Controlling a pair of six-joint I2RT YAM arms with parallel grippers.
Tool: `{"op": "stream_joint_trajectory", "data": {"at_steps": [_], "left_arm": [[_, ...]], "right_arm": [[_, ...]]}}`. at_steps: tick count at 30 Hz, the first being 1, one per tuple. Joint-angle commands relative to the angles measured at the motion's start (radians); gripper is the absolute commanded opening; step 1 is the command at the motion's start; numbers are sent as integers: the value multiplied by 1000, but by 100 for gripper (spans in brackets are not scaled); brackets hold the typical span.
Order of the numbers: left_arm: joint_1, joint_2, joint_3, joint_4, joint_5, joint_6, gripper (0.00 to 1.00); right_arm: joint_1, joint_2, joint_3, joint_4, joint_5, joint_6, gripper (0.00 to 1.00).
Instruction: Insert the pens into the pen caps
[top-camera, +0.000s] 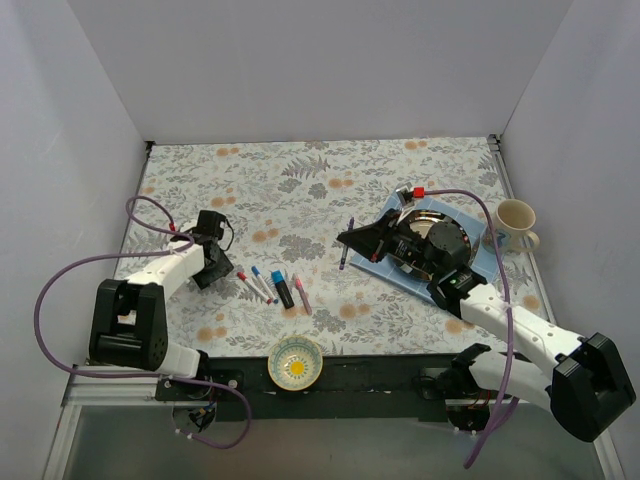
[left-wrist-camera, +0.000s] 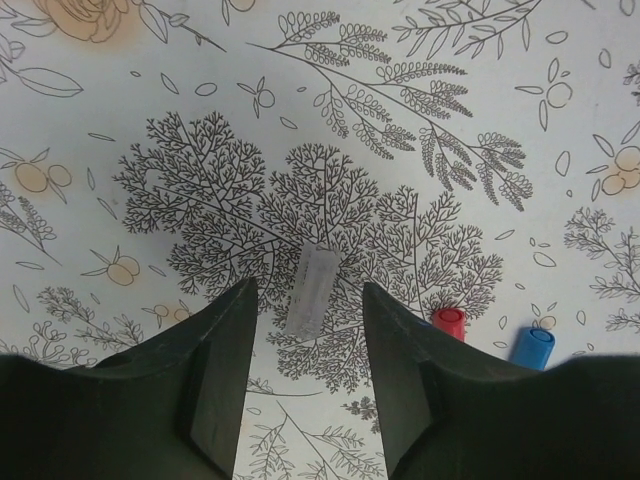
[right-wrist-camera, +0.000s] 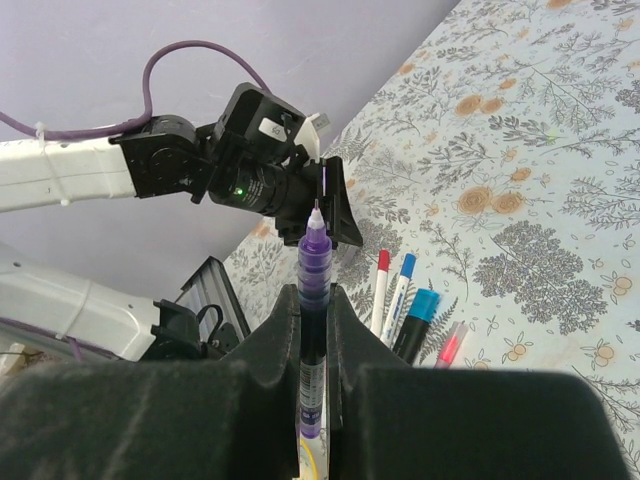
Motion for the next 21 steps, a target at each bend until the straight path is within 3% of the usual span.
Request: {"op": "stream_joint_trajectory", "data": {"at_steps": [1,6,11,21], "left_arm": [[8,30,0,37,46,36,43],[8,65,6,20,26,36,39],[8,90,10,12,16,38,23],[8,67,-9,32,76,44,4]], "right_arm": [[2,-30,-1,21,14,-21,1],[2,-41,0,17,21,-24,1],[3,-49,-3,14,19,-25,1],[3,-23,-1,-5,24,-44,1]]}}
